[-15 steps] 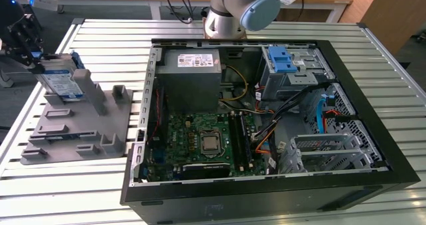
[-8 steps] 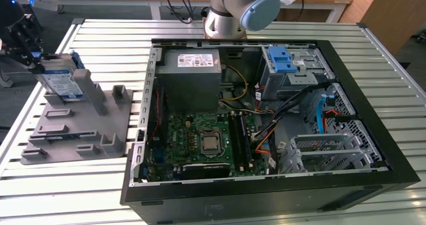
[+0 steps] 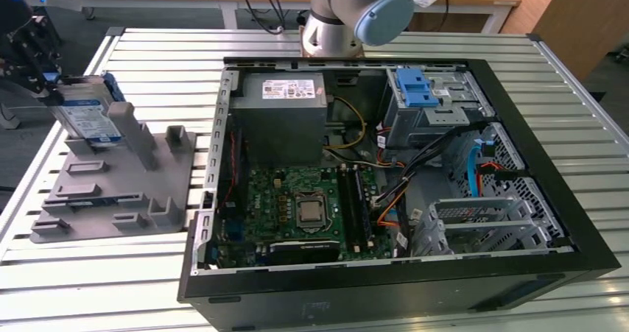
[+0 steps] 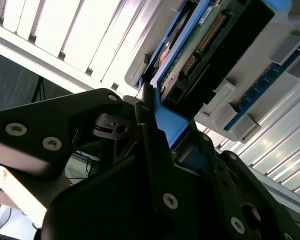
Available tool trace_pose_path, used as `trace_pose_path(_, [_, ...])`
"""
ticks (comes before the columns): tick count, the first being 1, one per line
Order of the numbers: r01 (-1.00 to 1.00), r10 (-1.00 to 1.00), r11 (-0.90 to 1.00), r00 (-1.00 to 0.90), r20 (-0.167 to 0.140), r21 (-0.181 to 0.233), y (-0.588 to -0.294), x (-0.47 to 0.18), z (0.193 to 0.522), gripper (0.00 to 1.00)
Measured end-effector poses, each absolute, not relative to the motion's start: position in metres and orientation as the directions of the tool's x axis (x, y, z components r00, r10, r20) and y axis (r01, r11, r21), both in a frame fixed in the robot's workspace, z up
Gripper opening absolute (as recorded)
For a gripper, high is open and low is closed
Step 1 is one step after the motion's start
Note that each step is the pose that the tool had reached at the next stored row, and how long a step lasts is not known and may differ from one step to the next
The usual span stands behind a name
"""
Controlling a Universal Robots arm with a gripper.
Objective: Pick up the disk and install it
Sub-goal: 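Pick up the disk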
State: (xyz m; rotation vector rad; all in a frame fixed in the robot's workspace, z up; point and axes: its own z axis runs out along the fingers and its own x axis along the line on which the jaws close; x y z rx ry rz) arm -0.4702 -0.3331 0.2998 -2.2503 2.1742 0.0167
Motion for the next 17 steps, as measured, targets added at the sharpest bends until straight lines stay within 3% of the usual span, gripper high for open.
trace_pose_path(17, [-0.999,-0.999,-0.034,0.034,-0.016,-0.001,-0.3331,-0.4702,0.3105,0.36])
